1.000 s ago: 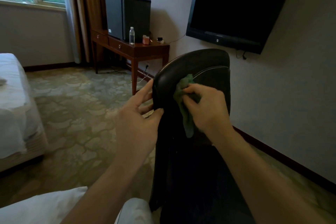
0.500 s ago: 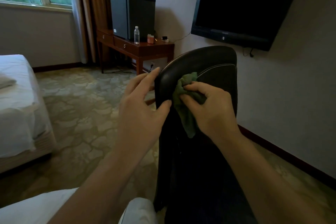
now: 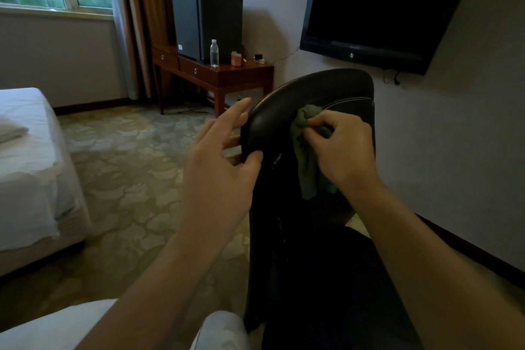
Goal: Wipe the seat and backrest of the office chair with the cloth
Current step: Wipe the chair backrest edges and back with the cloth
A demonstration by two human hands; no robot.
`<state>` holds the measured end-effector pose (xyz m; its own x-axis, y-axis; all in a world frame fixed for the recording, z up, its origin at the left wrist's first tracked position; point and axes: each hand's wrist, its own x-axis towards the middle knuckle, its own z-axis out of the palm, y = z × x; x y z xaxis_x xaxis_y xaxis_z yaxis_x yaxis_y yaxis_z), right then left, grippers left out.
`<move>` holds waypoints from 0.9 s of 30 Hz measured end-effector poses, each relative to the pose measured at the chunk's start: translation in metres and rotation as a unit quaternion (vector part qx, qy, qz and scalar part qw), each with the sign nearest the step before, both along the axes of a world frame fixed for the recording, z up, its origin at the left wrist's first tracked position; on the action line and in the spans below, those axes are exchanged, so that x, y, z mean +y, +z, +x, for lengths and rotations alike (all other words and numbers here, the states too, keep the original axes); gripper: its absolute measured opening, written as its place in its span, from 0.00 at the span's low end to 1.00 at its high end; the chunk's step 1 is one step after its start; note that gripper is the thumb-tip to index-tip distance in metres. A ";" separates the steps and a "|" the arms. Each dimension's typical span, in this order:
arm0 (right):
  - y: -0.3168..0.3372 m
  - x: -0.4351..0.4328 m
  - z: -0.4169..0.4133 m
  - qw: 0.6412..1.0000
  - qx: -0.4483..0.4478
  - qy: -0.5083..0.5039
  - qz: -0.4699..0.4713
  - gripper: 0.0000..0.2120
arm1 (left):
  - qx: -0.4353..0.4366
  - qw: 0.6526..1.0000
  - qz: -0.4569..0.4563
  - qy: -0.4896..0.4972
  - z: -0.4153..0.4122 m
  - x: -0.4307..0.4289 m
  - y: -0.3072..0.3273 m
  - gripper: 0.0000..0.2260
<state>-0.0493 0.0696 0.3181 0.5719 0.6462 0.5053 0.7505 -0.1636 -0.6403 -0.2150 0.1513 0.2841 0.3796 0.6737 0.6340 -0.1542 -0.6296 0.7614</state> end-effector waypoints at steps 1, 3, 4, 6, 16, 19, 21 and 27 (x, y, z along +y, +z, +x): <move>-0.002 -0.004 -0.002 1.000 -0.002 0.002 0.015 0.06 | -0.001 1.000 -0.004 -0.001 0.000 0.000 0.000 0.32; -0.007 -0.013 -0.010 0.999 -0.008 0.016 0.047 0.07 | -0.007 1.000 -0.011 0.002 0.001 0.000 -0.001 0.31; -0.011 -0.015 -0.015 0.998 -0.013 0.027 0.054 0.07 | -0.012 1.000 -0.017 0.001 0.001 0.000 -0.002 0.31; -0.017 -0.015 -0.024 0.998 -0.038 0.033 0.042 0.07 | -0.025 0.999 -0.034 -0.005 0.001 0.001 -0.003 0.31; -0.004 -0.001 0.009 1.000 0.011 -0.014 0.023 0.11 | 0.001 1.000 -0.024 0.004 0.002 0.005 -0.002 0.25; -0.002 -0.001 0.018 1.000 -0.001 -0.014 0.009 0.07 | 0.019 1.000 0.016 0.019 0.000 0.007 -0.005 0.25; -0.005 -0.007 0.016 1.000 -0.005 0.003 0.019 0.06 | 0.040 0.995 0.075 0.045 -0.001 0.010 -0.007 0.24; -0.013 -0.012 -0.021 0.998 -0.024 0.041 0.036 0.09 | 0.098 0.975 0.190 0.066 -0.002 0.026 -0.001 0.25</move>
<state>-0.0708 0.0578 0.3053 0.4925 0.6511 0.5775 0.7898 -0.0555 -0.6109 -0.2174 0.1770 0.2826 0.4451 0.4556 0.7709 0.0721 -0.8763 0.4763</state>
